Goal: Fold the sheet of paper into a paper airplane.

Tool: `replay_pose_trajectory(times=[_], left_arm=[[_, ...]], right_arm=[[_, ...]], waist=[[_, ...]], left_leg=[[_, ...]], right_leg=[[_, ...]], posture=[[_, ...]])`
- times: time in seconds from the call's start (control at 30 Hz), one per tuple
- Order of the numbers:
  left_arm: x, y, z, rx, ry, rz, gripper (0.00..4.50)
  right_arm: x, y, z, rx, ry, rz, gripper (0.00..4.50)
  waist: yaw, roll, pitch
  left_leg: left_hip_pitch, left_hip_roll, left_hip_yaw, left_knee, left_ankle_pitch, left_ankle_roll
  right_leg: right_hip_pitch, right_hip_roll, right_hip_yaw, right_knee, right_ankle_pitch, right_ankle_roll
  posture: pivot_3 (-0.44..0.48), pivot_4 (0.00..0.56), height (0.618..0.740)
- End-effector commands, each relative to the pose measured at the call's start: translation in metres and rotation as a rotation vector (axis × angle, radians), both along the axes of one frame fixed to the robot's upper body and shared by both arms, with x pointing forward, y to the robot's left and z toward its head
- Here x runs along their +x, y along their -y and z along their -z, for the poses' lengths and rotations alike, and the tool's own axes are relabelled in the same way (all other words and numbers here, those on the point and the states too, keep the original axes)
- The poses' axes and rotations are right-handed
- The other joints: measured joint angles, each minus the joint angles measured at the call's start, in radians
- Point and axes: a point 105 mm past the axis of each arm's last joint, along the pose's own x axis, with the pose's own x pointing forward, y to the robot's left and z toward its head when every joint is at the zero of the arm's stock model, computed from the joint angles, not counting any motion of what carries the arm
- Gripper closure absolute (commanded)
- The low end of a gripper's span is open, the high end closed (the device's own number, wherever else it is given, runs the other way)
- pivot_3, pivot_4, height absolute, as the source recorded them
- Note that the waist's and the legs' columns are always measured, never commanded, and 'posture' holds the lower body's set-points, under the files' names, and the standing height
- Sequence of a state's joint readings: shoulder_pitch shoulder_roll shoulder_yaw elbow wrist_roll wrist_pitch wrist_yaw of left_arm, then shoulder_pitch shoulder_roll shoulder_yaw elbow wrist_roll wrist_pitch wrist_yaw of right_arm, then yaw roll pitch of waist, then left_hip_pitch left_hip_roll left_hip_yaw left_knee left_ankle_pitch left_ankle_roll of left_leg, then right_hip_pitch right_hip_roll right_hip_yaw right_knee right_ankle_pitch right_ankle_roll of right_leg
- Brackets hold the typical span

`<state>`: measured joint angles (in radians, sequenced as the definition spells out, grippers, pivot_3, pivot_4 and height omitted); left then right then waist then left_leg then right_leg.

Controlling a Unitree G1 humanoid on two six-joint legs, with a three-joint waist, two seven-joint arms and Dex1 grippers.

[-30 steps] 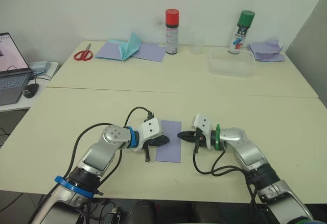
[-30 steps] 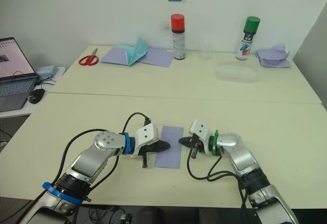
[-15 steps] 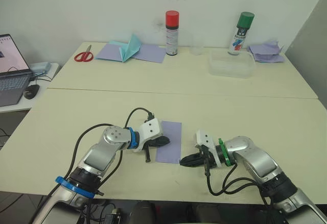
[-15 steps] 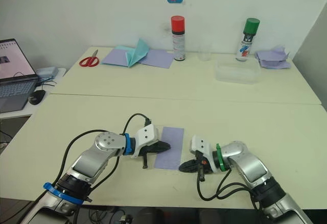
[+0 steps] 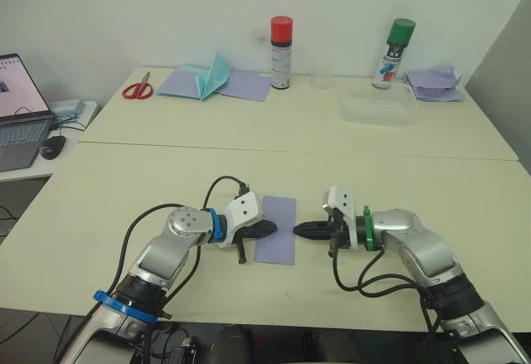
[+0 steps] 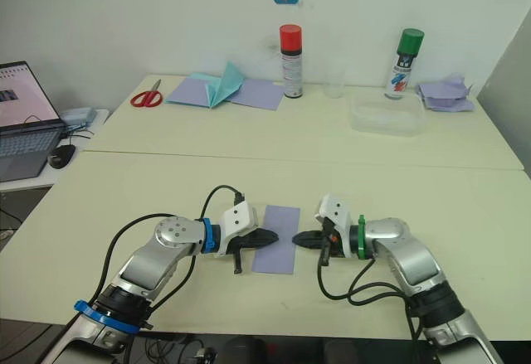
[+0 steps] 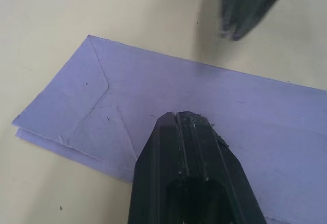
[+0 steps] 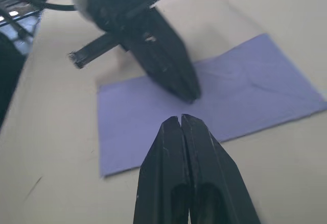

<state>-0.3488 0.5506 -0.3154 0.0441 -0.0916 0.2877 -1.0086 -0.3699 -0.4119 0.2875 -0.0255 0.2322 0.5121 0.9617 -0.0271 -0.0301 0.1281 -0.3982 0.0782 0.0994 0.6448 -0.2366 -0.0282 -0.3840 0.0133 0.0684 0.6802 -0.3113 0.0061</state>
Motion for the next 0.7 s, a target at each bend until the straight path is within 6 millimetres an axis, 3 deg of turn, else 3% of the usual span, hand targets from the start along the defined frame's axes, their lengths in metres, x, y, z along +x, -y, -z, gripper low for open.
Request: replay_pose_trajectory(times=[0.03, 0.2, 0.27, 0.47, 0.6, 0.7], left_arm=[[-0.003, -0.013, 0.025, 0.058, -0.076, -0.058, 4.5], [0.005, -0.016, 0.01, -0.014, -0.042, -0.085, 4.5], [0.006, -0.017, -0.007, -0.105, -0.034, -0.096, 4.5], [0.017, -0.052, -0.046, -0.273, -0.025, -0.243, 4.5], [0.003, -0.055, -0.048, -0.31, -0.071, -0.221, 3.49], [0.004, -0.054, -0.045, -0.286, -0.056, -0.234, 2.54]], right_arm=[[0.009, -0.004, 0.002, -0.044, 0.066, 0.021, 4.46], [0.004, -0.008, 0.018, -0.112, 0.063, -0.02, 4.46], [0.001, -0.005, 0.028, -0.175, 0.068, -0.043, 4.46], [0.004, -0.002, 0.034, -0.21, 0.066, -0.039, 4.46], [0.006, -0.003, 0.033, -0.199, 0.064, -0.033, 4.5], [0.007, -0.004, 0.032, -0.194, 0.062, -0.032, 4.5]], waist=[[0.0, 0.0, 0.0], [-0.002, 0.0, 0.0], [-0.004, 0.0, 0.001], [-0.007, -0.004, 0.006], [-0.008, -0.004, 0.008], [-0.007, -0.007, 0.01]], left_leg=[[0.0, 0.0, 0.0, 0.0, 0.0, 0.0], [-0.001, 0.0, 0.0, 0.0, 0.0, 0.0], [-0.001, 0.001, 0.0, 0.0, 0.0, 0.0], [-0.002, 0.002, 0.0, -0.002, 0.0, 0.0], [-0.002, 0.002, 0.001, -0.002, 0.0, 0.0], [-0.002, 0.002, 0.002, -0.002, 0.0, -0.001]], right_leg=[[0.0, 0.0, 0.0, 0.0, 0.0, 0.0], [-0.001, 0.0, 0.0, 0.0, 0.0, 0.0], [-0.001, 0.0, 0.0, 0.0, 0.0, 0.0], [-0.003, 0.001, 0.0, 0.0, 0.0, 0.0], [-0.004, 0.0, 0.0, 0.0, 0.0, 0.0], [-0.003, 0.0, 0.0, 0.0, 0.0, 0.0]], posture=[[0.0, 0.15, 0.74], [0.0, 0.15, 0.74], [0.0, 0.15, 0.74], [0.0, 0.15, 0.74], [0.0, 0.15, 0.74], [0.0, 0.15, 0.74]])
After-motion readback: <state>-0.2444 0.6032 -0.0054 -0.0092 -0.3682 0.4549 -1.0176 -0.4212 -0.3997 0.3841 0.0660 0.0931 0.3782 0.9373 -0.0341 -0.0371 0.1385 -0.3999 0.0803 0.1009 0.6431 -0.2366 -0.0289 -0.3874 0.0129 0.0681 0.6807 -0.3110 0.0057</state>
